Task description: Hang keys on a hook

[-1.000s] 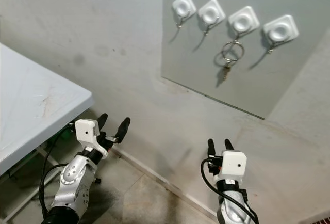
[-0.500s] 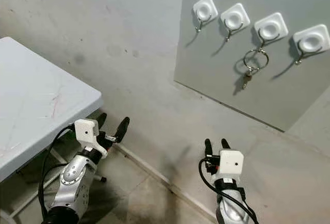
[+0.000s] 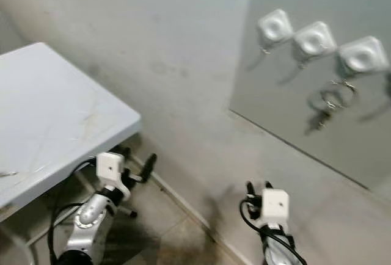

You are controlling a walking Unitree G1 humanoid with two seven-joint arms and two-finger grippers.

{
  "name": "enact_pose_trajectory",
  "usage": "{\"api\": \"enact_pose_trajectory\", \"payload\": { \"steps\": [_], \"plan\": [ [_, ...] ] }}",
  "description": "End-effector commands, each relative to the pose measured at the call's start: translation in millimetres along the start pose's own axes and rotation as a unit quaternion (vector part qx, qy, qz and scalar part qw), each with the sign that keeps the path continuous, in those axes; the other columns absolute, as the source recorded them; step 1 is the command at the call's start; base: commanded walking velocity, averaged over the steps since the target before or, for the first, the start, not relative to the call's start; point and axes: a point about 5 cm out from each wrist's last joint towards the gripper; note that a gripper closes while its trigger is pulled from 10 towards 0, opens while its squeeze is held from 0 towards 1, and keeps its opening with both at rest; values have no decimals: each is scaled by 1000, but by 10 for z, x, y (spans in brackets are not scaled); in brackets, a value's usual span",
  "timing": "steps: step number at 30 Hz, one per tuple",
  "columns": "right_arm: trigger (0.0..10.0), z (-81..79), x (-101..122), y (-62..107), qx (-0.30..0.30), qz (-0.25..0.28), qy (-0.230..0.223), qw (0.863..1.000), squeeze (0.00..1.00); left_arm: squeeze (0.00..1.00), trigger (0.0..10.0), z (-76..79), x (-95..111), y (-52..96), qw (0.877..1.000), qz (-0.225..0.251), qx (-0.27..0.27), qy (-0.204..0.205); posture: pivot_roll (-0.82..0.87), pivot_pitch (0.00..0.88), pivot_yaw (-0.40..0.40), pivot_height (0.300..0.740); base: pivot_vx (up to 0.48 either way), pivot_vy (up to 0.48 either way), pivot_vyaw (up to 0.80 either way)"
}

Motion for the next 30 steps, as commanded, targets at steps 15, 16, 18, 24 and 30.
{"api": "enact_pose_trajectory", "payload": {
  "steps": [15, 16, 18, 24, 30],
  "plan": [
    [10000, 31, -64, 23, -3, 1, -3, 1000, 0, 0, 10000, -1, -7, -28, 1000, 5, 2, -6, -64, 0, -10, 740, 0, 0, 800],
    [10000, 31, -61, 20, -3, 1, -3, 1000, 0, 0, 10000, -1, -6, -30, 1000, 5, 2, -6, -64, 0, -11, 740, 0, 0, 800],
    [10000, 34, -55, 9, -2, 4, -5, 1000, 0, 0, 10000, -6, 3, -43, 1000, 7, 5, -4, -63, 0, -13, 740, 0, 0, 800],
    [10000, 32, -32, -15, 1, 10, -4, 1000, 0, 0, 10000, -11, 17, -62, 1000, 11, 8, 3, -59, 0, -18, 740, 0, 0, 800],
    [10000, 21, 8, -43, 7, 20, -16, 1000, 0, 0, 10000, -16, 37, -92, 1000, 14, 14, 21, -57, 0, -23, 740, 0, 0, 800]
  ]
}}
Point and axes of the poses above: a point about 5 cm out from each wrist's last joint towards the gripper, its own y axis pointing back from the gripper into the wrist, its own x axis along the axis of the wrist's last joint, z = x × y, and after that the axes turned 7 degrees about -y, right-handed
